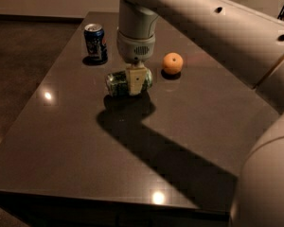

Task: Pick green can

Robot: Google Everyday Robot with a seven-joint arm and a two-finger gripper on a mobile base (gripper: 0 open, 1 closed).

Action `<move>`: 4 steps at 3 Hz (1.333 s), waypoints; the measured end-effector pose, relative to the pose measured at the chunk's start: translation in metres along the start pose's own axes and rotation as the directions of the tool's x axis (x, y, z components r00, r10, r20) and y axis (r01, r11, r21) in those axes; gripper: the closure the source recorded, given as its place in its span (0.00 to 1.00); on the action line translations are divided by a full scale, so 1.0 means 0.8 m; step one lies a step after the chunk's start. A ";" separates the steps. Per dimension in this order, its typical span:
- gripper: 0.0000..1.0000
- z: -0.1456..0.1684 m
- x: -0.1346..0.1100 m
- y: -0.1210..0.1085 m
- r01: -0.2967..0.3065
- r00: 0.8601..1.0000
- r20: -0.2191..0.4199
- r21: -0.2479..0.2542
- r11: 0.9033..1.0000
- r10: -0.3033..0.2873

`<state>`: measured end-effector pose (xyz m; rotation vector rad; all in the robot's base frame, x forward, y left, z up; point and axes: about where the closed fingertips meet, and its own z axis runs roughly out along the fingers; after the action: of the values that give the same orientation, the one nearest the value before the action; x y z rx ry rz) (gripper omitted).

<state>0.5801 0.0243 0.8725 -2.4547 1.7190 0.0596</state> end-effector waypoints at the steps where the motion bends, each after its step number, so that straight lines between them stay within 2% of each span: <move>1: 1.00 -0.044 -0.004 0.010 0.016 0.999 0.034 0.047 0.999 -0.017; 3: 1.00 -0.122 -0.008 0.020 0.066 0.992 0.095 0.124 0.990 -0.078; 4: 1.00 -0.133 -0.003 0.024 0.051 0.988 0.141 0.131 0.990 -0.069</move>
Offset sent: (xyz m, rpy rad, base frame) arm -0.0360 -0.0236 0.1157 0.1287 -0.0716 0.0811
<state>0.5563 0.0053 0.9758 -2.3457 1.5389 0.1157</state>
